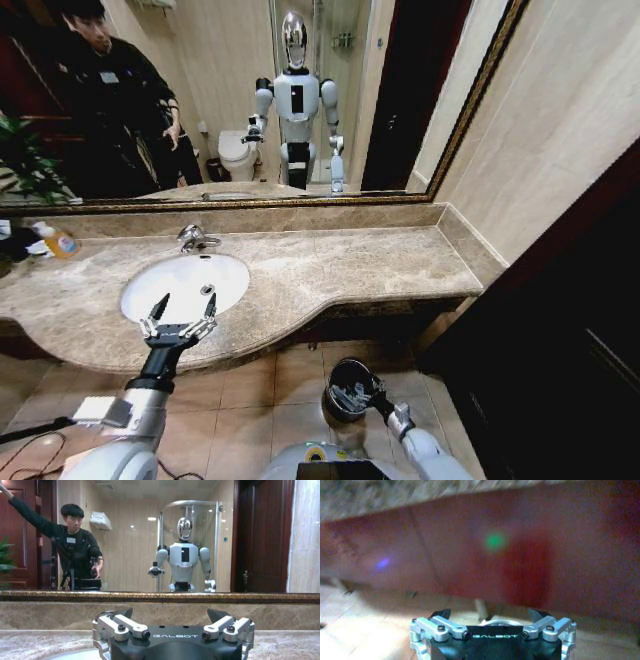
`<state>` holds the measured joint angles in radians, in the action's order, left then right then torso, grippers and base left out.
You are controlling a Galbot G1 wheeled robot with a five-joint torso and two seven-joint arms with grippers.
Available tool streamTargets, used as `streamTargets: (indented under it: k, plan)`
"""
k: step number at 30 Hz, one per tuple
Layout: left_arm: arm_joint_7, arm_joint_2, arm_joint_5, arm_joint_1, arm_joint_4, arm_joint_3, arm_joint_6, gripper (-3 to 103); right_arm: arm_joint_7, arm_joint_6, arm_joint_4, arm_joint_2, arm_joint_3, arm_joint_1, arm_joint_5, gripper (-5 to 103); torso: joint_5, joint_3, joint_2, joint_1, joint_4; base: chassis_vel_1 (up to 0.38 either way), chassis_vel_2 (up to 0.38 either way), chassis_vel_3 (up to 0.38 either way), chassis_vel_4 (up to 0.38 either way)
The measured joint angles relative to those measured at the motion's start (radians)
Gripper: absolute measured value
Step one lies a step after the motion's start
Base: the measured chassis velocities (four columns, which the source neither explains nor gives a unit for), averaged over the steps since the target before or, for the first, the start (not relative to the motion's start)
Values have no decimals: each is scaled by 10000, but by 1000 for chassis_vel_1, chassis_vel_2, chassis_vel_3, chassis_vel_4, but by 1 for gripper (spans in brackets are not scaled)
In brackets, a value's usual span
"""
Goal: Pick up the trash from the sink and place it in the trash bin.
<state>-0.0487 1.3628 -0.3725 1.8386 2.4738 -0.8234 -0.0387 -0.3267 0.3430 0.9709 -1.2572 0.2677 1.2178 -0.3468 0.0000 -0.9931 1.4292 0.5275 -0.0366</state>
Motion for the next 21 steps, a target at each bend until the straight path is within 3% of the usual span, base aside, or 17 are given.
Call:
streamTargets:
  k: [5,9,13,21]
  plan:
    - [0,0,0,0,0,0,0,100,988,-412,1797,522,269,219,-1132,100,1,0,0,0,-3,0,0,0,0]
    - [0,0,0,0,0,0,0,100,1826,-548,3188,825,656,579,-1502,100,1,0,0,1,-3,0,0,0,0]
    - [0,0,0,0,0,0,0,100,2654,-924,4667,746,1609,1025,-1247,100,-1,0,0,0,-1,0,0,0,0]
    - [0,0,0,0,0,0,0,100,3158,-1007,6371,572,2789,1570,-469,100,0,0,0,0,-2,0,0,0,0]
